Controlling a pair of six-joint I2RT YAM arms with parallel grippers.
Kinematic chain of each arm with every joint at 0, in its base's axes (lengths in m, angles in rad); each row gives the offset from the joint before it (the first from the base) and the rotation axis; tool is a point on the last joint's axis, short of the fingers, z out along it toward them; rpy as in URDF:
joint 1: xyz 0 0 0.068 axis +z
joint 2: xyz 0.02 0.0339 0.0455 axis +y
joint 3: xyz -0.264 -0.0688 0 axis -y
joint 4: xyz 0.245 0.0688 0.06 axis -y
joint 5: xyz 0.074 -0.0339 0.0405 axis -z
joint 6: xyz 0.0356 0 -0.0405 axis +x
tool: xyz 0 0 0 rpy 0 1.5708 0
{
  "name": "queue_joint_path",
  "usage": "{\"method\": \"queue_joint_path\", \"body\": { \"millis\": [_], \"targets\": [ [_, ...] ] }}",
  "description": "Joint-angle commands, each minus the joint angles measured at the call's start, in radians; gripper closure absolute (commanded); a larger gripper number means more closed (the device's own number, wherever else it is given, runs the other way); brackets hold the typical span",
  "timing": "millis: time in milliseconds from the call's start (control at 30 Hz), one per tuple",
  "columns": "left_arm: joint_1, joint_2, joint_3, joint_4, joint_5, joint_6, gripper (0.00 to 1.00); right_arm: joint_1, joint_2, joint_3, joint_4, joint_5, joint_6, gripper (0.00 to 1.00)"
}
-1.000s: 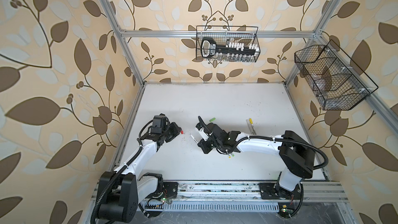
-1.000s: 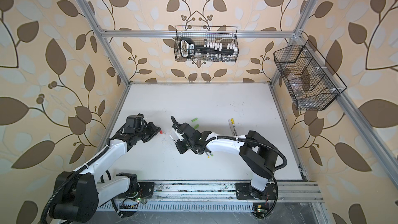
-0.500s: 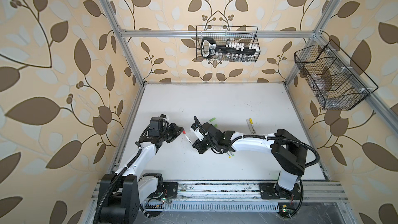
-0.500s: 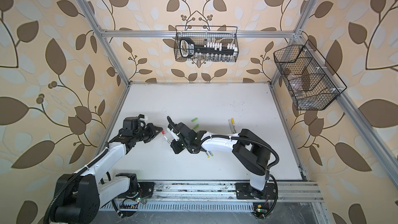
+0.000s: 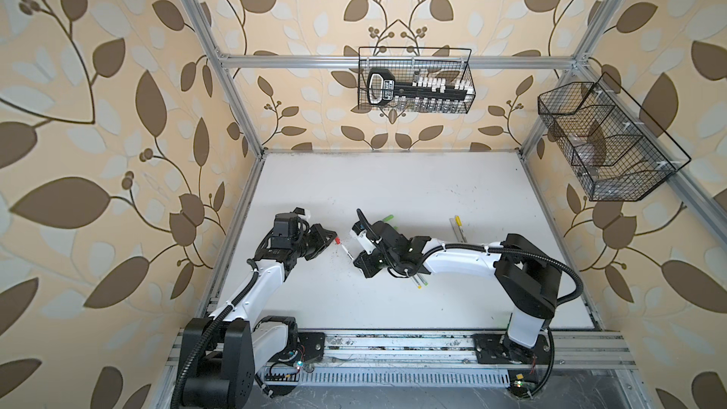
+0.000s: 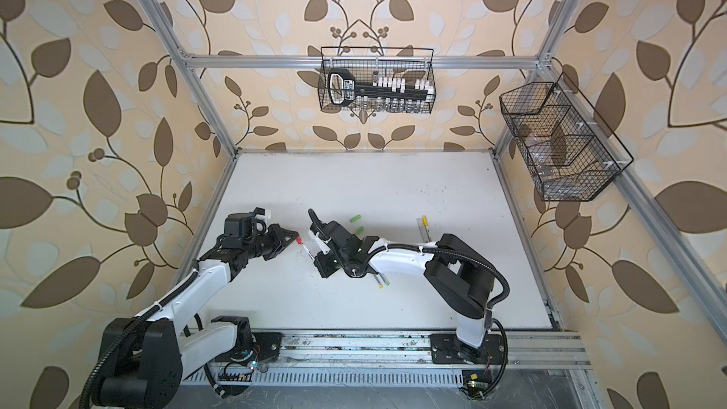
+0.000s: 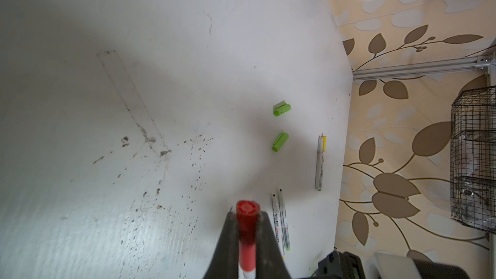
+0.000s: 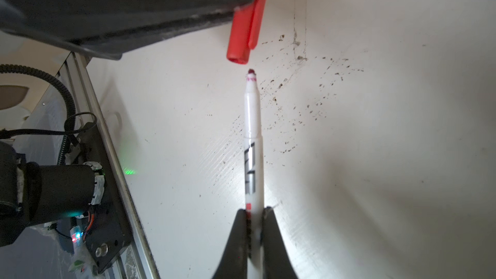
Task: Insert pens into pen caps
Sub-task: Put on the pen cap to the pen.
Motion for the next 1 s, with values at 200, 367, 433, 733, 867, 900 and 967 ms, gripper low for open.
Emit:
{"method": "queue_joint_path", "body": {
  "millis": [200,367,433,733,867,900,967],
  "targets": [
    [0.003,-0.02,-0.004,0.031,0.034,0.001,0.89,-0.009,0.011,0.024,0.004,-0.023,0.005,0.92],
    [0.003,-0.029,-0.003,0.025,0.019,0.001,0.89,0.005,0.022,0.041,-0.008,-0.031,-0.007,0.92],
    [0.002,-0.031,-0.004,0.022,0.014,0.003,0.89,0.006,0.021,0.042,-0.009,-0.031,-0.007,0.92],
    [0.003,-0.035,-0.003,0.016,0.009,0.007,0.89,0.006,0.019,0.044,-0.01,-0.024,-0.004,0.92],
    [0.003,-0.033,-0.007,0.014,0.011,0.011,0.89,0.004,0.018,0.048,-0.011,-0.021,-0.004,0.92],
    [0.003,-0.032,-0.007,0.015,0.01,0.011,0.89,0.003,0.019,0.049,-0.011,-0.021,-0.004,0.92],
    [0.003,-0.03,-0.007,0.016,0.013,0.011,0.89,0.004,0.019,0.051,-0.01,-0.021,-0.004,0.92]
  ]
}}
